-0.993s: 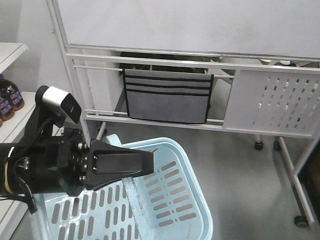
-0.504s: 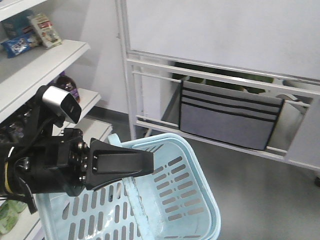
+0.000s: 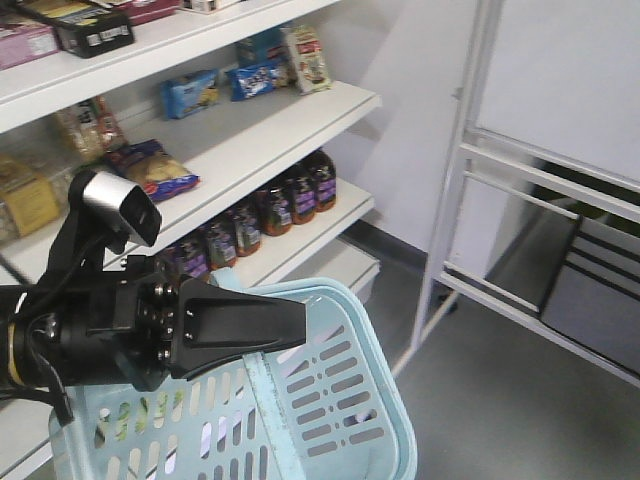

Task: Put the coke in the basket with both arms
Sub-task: 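Drive the base to the shelf with the red Coca-Cola bottle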

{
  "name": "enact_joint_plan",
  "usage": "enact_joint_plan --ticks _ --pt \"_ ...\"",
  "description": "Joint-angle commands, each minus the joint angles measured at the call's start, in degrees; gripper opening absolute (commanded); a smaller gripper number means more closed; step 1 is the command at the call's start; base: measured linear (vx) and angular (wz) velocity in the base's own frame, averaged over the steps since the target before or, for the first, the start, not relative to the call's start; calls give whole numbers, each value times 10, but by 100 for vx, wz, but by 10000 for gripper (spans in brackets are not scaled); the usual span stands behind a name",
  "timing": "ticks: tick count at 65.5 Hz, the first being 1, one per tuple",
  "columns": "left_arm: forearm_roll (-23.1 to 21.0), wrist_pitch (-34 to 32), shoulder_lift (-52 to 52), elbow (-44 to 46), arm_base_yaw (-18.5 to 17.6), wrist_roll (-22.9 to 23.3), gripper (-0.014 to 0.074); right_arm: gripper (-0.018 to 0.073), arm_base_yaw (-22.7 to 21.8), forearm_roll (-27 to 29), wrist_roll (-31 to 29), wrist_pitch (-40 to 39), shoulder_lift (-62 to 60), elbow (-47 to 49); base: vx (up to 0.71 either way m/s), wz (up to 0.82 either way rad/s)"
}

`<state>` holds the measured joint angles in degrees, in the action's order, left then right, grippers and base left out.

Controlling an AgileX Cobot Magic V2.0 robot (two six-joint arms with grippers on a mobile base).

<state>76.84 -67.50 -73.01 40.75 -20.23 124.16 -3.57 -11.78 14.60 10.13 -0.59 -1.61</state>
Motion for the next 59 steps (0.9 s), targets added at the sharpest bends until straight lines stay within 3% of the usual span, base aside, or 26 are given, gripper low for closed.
enact_joint_plan --ticks 1,59 --pt "-47 -112 15 13 -2 -2 -6 -6 -3 -7 -4 -40 -8 -3 11 70" --pt "-47 -112 15 13 -2 -2 -6 -6 -3 -7 -4 -40 -8 -3 7 55"
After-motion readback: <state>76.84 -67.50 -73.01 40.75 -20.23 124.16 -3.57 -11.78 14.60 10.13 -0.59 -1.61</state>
